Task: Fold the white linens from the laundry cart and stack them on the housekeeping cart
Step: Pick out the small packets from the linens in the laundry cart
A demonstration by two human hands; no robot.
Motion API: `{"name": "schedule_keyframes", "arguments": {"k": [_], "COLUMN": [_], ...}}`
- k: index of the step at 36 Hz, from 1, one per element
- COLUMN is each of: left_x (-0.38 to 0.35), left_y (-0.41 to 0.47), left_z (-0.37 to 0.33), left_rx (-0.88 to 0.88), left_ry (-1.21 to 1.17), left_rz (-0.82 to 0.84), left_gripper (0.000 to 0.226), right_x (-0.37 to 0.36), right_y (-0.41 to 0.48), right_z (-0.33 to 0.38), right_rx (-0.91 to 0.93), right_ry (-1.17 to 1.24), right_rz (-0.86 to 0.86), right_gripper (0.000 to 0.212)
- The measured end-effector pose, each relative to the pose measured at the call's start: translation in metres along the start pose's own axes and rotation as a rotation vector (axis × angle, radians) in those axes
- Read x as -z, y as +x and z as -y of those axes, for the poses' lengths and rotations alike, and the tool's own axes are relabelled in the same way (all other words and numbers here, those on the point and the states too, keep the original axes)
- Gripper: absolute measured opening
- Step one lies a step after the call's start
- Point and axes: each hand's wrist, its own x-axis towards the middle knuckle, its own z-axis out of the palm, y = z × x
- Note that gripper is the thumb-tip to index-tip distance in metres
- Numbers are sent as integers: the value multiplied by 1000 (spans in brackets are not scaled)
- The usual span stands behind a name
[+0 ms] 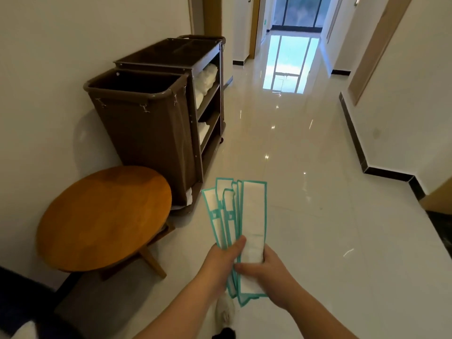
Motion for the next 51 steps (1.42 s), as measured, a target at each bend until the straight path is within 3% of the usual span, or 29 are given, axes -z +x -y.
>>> {"name": "schedule_keyframes", "arguments": {"k": [5,13,22,28,36,41,47,51], "left_x": [-39,-110,-166,-203,-274,-287,-268,-242], "left_y": [104,256,388,487,594,653,727,786], "left_z": [-38,-113,-154,-173,-213,-240,-253,-268], "left_rx": [8,-8,-159,-202,-240,-212,-194,-191], "left_ry": [-35,102,245,300,157,108,35,-51], "left_rz": [89,282,78,40,-119,-213,-317,-367], "left_gripper": [28,35,45,51,46,68,56,37], "right_x": [45,119,193,251,328,341,341,329], "right_y": [91,218,350,448,563,629,717,799], "right_z": [47,140,192,228,308,350,355,354], "right_rx": [1,50,83,119,181,190,95,13], "right_ry": [1,-165,-222,-394,-543,-582,-576,-628], "right_rz": [-23,-159,-205,6,264,394,498,512], "right_gripper": [54,50,45,49,55,47,40,46]}}
